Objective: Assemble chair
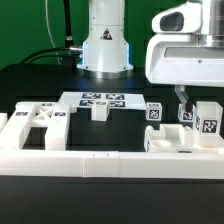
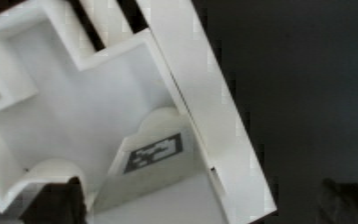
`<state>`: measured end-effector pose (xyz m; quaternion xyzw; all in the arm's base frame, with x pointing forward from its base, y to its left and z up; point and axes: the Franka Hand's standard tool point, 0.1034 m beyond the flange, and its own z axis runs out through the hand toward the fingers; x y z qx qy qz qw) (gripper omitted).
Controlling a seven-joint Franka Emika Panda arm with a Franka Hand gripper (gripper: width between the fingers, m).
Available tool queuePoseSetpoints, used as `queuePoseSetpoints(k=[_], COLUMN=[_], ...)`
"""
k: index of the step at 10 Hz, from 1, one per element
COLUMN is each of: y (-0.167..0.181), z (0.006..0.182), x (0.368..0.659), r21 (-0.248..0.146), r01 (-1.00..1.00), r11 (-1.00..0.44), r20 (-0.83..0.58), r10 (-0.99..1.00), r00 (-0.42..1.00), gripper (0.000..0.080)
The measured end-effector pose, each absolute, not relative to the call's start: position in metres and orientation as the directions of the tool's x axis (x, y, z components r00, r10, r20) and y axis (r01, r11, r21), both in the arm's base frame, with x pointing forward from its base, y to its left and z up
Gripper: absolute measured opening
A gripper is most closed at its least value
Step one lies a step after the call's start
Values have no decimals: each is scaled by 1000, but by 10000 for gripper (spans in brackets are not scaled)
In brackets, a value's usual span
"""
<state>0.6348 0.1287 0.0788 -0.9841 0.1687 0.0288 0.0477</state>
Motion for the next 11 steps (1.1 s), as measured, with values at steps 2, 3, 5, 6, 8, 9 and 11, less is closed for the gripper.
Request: queuePoseSetpoints(k=[2, 3, 5, 6, 8, 9, 11], y=[127, 125, 119, 121, 119, 119, 119], z=[78, 77, 74, 75, 74, 74, 74], x=[634, 633, 634, 634, 634, 634, 634], r21=[-92, -95, -97, -98, -96, -96, -100], r01=[-139, -72, -49, -47, -48, -53, -132], r11=[-986, -993, -994, -994, -994, -994, -986], r20=[-55, -50, -48, -48, -48, -48, -57], r10=[-135, -67, -44, -43, -44, -48, -127], r00=[989, 996, 998, 998, 998, 998, 990], gripper=[649, 649, 552, 370, 288, 288, 288])
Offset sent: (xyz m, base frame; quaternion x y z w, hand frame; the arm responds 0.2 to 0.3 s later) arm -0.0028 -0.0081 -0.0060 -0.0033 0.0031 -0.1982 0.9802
